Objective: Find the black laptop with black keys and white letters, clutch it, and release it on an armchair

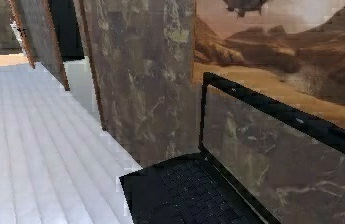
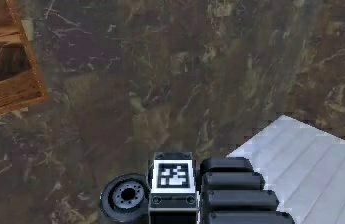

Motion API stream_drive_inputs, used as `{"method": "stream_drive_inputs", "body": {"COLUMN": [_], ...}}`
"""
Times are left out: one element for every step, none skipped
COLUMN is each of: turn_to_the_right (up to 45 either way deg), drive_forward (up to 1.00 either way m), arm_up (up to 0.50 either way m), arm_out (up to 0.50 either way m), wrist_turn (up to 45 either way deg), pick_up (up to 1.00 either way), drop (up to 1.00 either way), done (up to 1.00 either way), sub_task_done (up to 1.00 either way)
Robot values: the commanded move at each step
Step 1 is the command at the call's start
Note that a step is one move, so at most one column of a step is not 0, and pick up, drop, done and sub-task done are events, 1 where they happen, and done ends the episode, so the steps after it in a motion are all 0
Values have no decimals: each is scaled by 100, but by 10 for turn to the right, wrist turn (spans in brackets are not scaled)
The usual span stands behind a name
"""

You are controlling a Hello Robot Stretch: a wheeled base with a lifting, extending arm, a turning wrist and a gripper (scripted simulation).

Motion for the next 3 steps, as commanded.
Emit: {"method": "stream_drive_inputs", "body": {"turn_to_the_right": [-390, 0, 0], "drive_forward": [0, 100, 35], "arm_up": [0, 0, 0], "arm_out": [0, 0, 0], "wrist_turn": [0, 0, 0], "pick_up": [0, 0, 0], "drop": [0, 0, 0], "done": [0, 0, 0], "sub_task_done": [0, 0, 0]}}
